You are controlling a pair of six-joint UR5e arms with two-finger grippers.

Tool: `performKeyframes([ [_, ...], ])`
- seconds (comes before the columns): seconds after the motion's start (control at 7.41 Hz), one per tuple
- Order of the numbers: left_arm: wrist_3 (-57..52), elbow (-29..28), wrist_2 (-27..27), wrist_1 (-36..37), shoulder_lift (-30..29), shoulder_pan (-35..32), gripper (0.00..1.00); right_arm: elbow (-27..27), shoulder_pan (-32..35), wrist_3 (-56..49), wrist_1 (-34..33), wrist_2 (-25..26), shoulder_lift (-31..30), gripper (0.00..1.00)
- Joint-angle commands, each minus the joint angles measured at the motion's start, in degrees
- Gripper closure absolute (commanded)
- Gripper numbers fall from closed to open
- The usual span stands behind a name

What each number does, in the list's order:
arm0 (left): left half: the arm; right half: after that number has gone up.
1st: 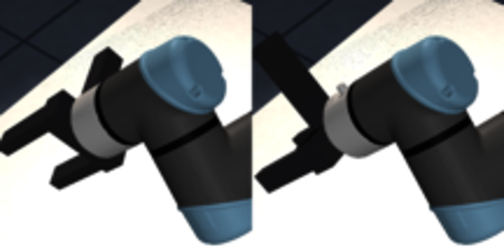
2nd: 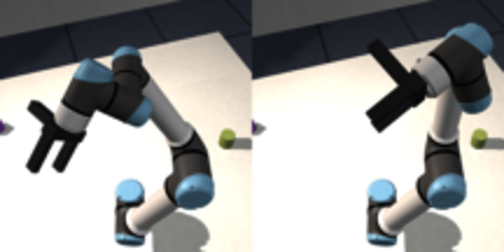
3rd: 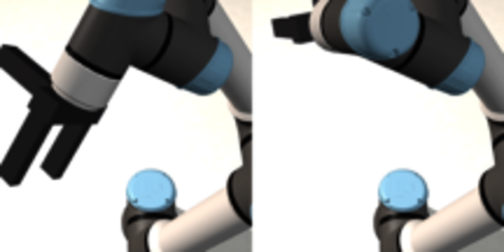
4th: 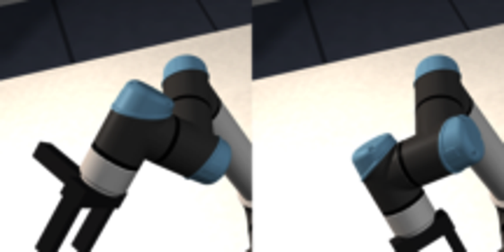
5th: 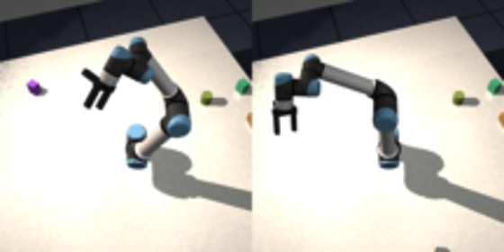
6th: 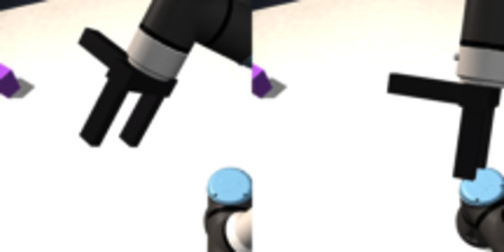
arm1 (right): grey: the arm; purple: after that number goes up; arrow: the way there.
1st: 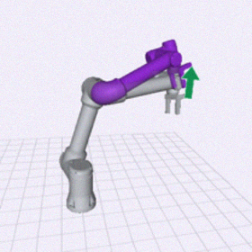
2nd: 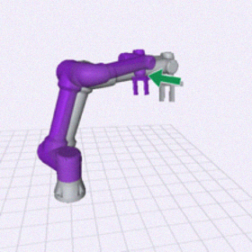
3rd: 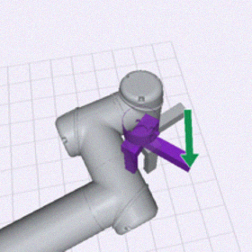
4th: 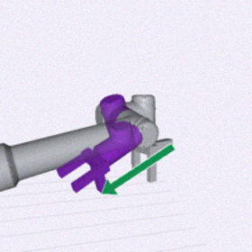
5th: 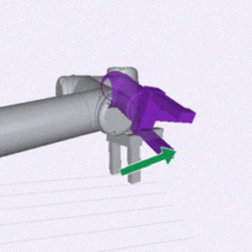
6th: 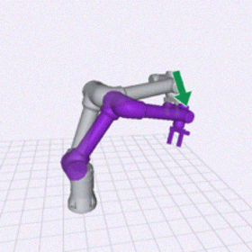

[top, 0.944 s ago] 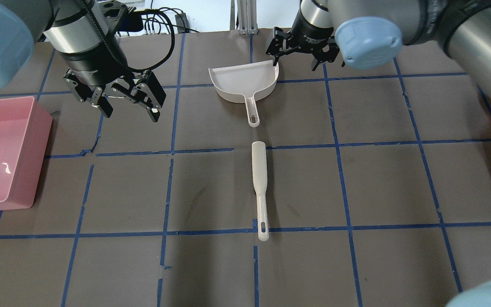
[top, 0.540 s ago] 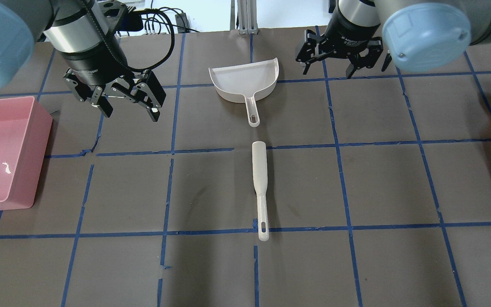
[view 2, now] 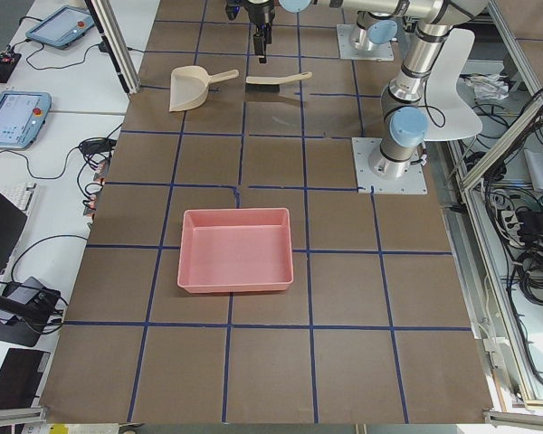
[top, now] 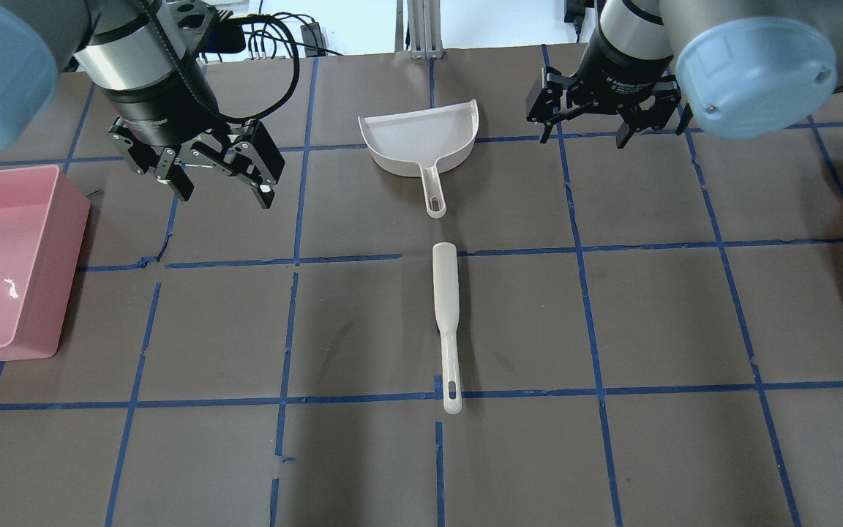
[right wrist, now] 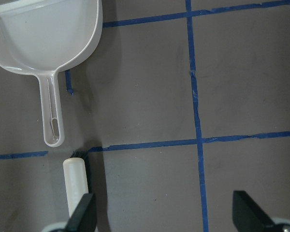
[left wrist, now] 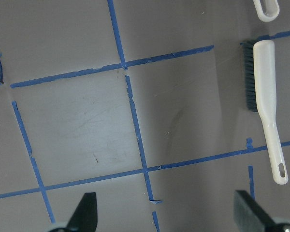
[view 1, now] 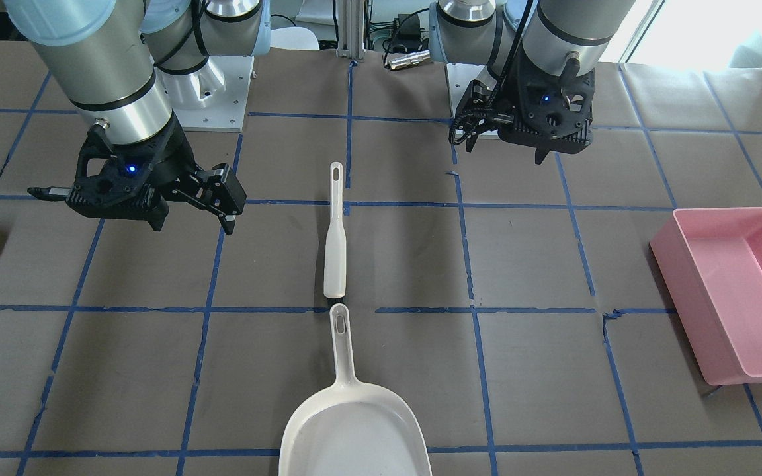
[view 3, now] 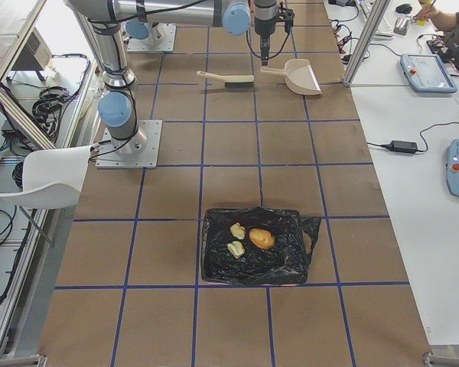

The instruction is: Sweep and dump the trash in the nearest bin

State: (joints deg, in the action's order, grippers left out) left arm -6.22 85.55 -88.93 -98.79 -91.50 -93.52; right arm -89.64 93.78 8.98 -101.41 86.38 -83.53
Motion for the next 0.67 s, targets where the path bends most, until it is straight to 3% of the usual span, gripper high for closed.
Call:
performKeyframes([
  [0.0, -0.02, -0.03, -0.01, 0.0, 0.0, 0.0, 0.0, -2.63, -0.09, -0.1, 1.48, 0.19, -1.8, 0.0],
  [0.54, -0.02, -0.03, -0.01, 0.0, 0.0, 0.0, 0.0, -3.34, -2.2, -1.6, 1.57, 1.42, -1.99, 0.0],
])
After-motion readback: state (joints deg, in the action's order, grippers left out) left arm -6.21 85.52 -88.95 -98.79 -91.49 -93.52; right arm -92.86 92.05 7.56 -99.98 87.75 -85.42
